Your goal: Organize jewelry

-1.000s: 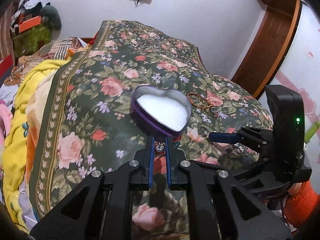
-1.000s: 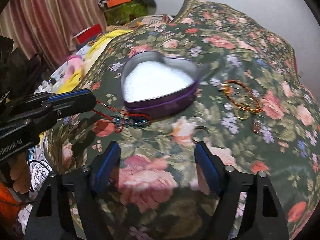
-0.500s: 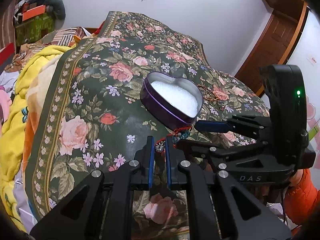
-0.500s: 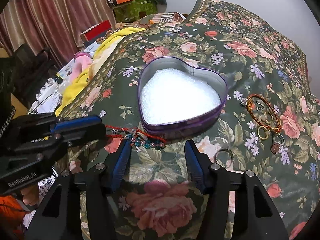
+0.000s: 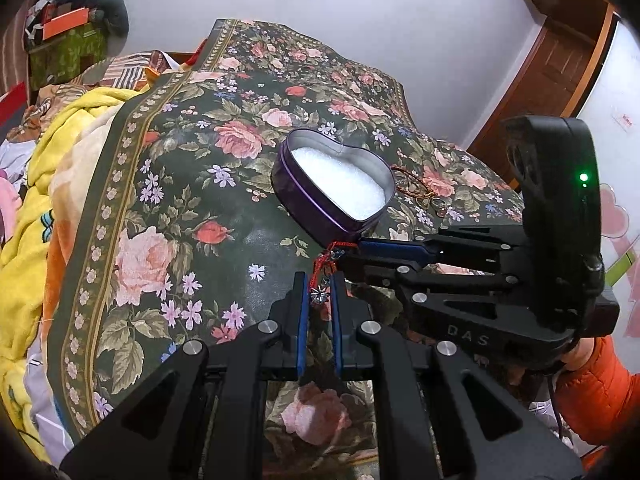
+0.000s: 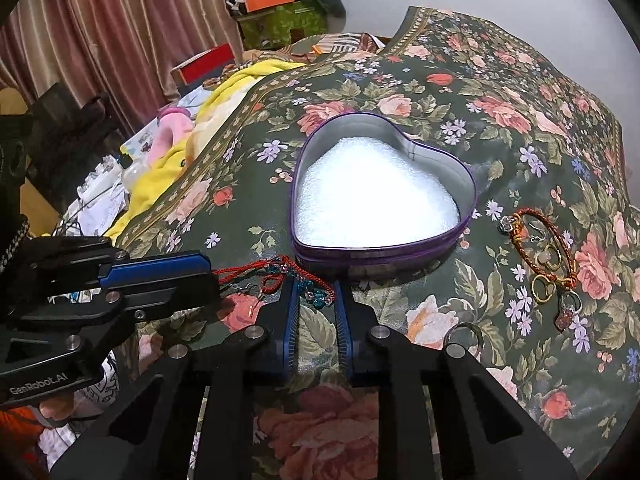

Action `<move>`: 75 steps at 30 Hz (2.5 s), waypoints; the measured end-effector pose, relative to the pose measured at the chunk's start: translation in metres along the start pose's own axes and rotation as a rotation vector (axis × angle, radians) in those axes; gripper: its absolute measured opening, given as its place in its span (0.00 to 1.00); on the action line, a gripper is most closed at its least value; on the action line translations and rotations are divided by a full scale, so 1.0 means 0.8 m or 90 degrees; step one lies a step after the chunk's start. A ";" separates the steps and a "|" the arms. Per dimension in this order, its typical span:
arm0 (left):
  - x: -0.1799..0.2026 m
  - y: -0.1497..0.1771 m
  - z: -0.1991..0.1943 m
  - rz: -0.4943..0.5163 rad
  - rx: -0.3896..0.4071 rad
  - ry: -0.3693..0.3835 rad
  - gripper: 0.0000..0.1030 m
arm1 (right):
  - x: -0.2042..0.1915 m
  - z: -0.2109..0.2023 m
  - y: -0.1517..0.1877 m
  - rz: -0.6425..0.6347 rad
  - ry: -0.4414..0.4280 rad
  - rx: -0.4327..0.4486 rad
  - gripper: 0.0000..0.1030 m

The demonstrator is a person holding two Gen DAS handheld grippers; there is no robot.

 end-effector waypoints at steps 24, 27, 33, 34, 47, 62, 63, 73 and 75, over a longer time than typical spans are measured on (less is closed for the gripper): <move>0.031 -0.039 -0.029 0.044 0.057 -0.018 0.09 | 0.054 -0.120 -0.010 0.072 0.062 0.146 0.14; 0.034 -0.064 -0.040 0.045 0.088 -0.020 0.09 | 0.050 -0.128 -0.024 0.062 0.059 0.164 0.14; 0.038 -0.109 -0.053 0.048 0.138 -0.024 0.09 | 0.045 -0.130 -0.051 0.048 0.049 0.190 0.14; 0.037 -0.113 -0.052 0.048 0.141 -0.025 0.09 | 0.045 -0.128 -0.055 0.047 0.048 0.191 0.14; 0.029 -0.137 0.011 0.036 0.109 -0.043 0.09 | 0.052 -0.059 -0.071 0.047 0.018 0.128 0.14; 0.024 -0.119 0.062 0.055 0.057 -0.071 0.09 | 0.053 -0.032 -0.064 0.036 0.014 0.081 0.15; 0.025 -0.120 0.061 0.057 0.058 -0.072 0.09 | 0.054 -0.033 -0.062 0.033 0.022 0.078 0.16; 0.027 -0.132 0.023 0.058 0.092 -0.085 0.26 | 0.058 -0.080 -0.066 0.033 0.047 0.123 0.25; 0.029 -0.136 0.011 0.060 0.104 -0.088 0.26 | 0.061 -0.101 -0.066 0.037 0.056 0.142 0.26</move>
Point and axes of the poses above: each gripper's, at about its wrist camera, not at the fingertips, and z roughly the way its jaws point, x to its right, y to its underside, the point moved 10 cm from there along z, roughly the way its jaws point, and after that the axes turned 13 degrees about -y, right-handed, at the moved point
